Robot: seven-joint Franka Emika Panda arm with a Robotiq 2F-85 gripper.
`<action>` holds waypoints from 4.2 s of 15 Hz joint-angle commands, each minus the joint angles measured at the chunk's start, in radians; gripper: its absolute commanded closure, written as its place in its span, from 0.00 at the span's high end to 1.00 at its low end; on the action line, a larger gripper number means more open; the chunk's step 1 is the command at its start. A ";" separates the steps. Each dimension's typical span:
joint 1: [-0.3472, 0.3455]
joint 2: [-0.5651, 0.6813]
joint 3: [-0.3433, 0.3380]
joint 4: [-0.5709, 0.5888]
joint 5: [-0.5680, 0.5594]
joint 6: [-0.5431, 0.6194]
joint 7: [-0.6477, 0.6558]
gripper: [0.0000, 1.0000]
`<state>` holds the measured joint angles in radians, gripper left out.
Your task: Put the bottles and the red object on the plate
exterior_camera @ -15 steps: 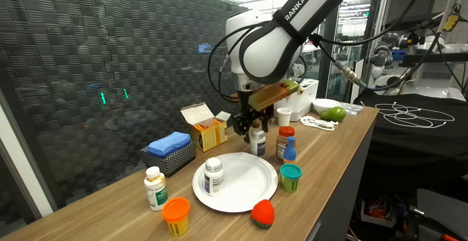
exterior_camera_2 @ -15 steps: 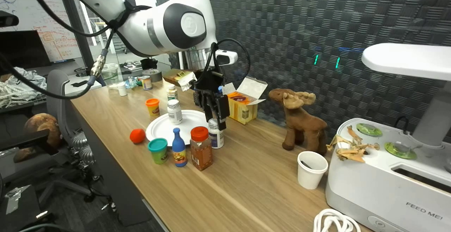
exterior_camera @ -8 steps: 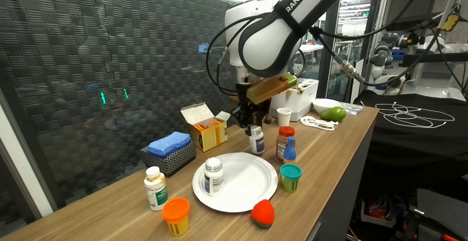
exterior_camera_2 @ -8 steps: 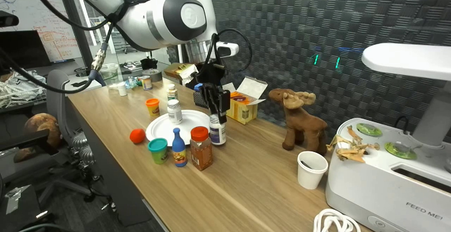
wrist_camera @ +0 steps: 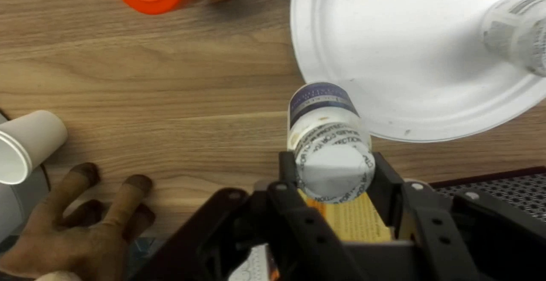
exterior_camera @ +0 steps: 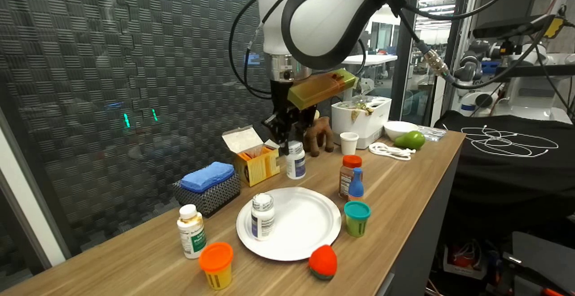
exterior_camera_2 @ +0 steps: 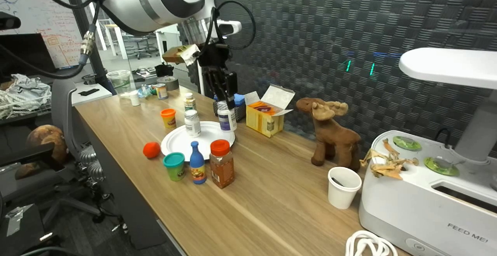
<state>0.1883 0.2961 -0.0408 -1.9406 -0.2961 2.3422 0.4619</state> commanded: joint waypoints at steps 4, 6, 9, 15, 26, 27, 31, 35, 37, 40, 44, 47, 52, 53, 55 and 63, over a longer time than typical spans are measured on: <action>0.042 -0.010 0.060 -0.040 0.008 0.017 0.047 0.20; 0.051 0.001 0.070 -0.044 0.024 0.034 0.064 0.20; 0.061 0.016 0.080 -0.042 0.035 0.071 0.089 0.20; 0.079 0.045 0.072 -0.053 0.039 0.149 0.119 0.20; 0.093 0.084 0.032 -0.067 0.026 0.262 0.167 0.20; 0.096 0.085 0.026 -0.067 0.021 0.270 0.169 0.20; 0.108 0.054 0.002 -0.075 0.000 0.250 0.178 0.76; 0.111 -0.047 -0.031 -0.100 -0.052 0.206 0.194 1.00; 0.091 -0.112 -0.046 -0.118 -0.086 0.193 0.217 1.00; 0.046 -0.216 -0.067 -0.171 -0.166 0.130 0.265 1.00; -0.053 -0.301 -0.040 -0.241 -0.156 0.013 0.244 1.00; -0.098 -0.306 -0.018 -0.281 -0.096 -0.027 0.173 1.00; -0.117 -0.264 0.017 -0.333 -0.024 0.012 0.126 1.00; -0.116 -0.257 0.022 -0.341 -0.009 0.017 0.119 1.00; -0.115 -0.242 0.028 -0.354 -0.006 0.024 0.118 1.00; -0.124 -0.192 -0.001 -0.374 -0.084 0.158 0.173 1.00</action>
<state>0.0705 0.1069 -0.0328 -2.2983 -0.3393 2.4500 0.6090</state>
